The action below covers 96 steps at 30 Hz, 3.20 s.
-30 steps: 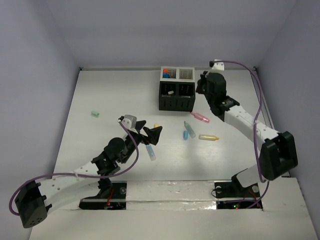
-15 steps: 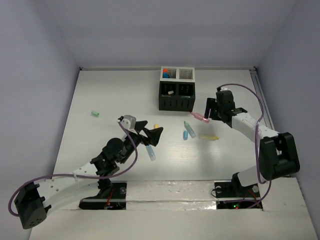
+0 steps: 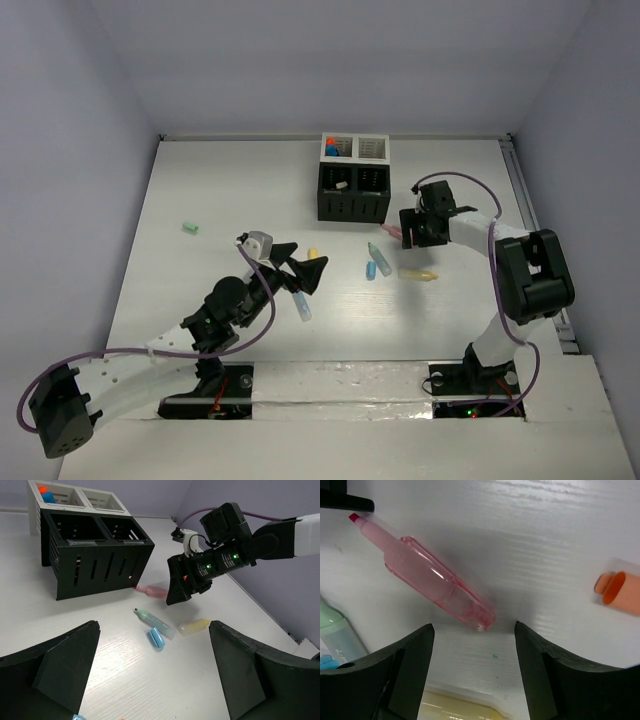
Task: Sort the stationery into containers
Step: Pick up the pen from the center of the board.
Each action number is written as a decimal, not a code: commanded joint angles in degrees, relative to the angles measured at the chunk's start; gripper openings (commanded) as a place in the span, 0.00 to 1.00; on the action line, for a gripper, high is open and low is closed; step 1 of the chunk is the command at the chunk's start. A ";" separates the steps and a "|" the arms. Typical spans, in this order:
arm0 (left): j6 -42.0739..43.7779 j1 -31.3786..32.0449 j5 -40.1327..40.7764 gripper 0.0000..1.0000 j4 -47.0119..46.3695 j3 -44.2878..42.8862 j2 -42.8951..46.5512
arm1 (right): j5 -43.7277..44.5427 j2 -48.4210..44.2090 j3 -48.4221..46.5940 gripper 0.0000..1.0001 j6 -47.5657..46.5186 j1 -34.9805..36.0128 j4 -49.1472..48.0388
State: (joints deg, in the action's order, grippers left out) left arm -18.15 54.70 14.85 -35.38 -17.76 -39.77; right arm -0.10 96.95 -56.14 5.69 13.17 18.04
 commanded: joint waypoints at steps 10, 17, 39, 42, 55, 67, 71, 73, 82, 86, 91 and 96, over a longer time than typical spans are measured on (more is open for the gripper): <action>-0.57 0.23 -1.50 0.88 -5.41 0.62 -0.23 | -8.86 4.92 -7.41 0.65 -7.80 -0.25 3.05; -0.13 0.23 -1.23 0.88 -5.05 0.18 -1.54 | -9.84 3.78 -6.35 0.52 -5.96 1.59 4.02; -0.13 0.23 -1.40 0.88 -5.49 -0.17 -3.38 | -0.26 2.37 -3.71 0.37 -2.71 6.34 3.57; -0.13 0.23 -1.49 0.87 -5.58 -0.17 -3.74 | 2.56 0.88 -3.01 0.29 -1.57 8.36 4.72; -0.66 0.23 -2.19 0.87 -6.55 -0.35 -5.58 | 4.40 -13.36 -1.52 0.15 3.01 13.46 9.73; -1.27 0.23 -2.29 0.77 -7.87 -0.70 -8.66 | -6.74 -20.57 -3.45 0.11 4.76 16.19 8.77; -0.57 0.23 -1.67 0.72 -8.30 -1.22 -11.90 | -13.69 -23.37 -4.77 0.11 6.34 16.80 7.18; -0.48 0.23 -1.58 0.72 -9.27 -1.58 -13.40 | -17.03 -24.08 -5.99 0.11 7.57 16.80 6.57; 0.57 0.23 0.44 0.74 -11.73 -5.35 -22.80 | -29.25 -25.49 -7.58 0.11 12.58 17.33 2.79; 2.07 0.23 2.02 0.75 -12.87 -6.32 -24.04 | -32.59 -25.93 -6.88 0.11 13.55 17.33 1.56; 4.00 0.23 3.51 0.76 -14.63 -6.50 -25.27 | -33.82 -26.02 -5.22 0.11 13.99 17.86 0.07; 5.76 0.23 4.75 0.76 -14.81 -7.38 -27.29 | -34.70 -25.49 -3.89 0.11 14.35 17.86 -1.69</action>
State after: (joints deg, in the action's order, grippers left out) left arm -14.41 54.70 17.76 -46.52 -22.52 -66.61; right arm -32.47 72.64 -60.60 19.31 30.48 20.32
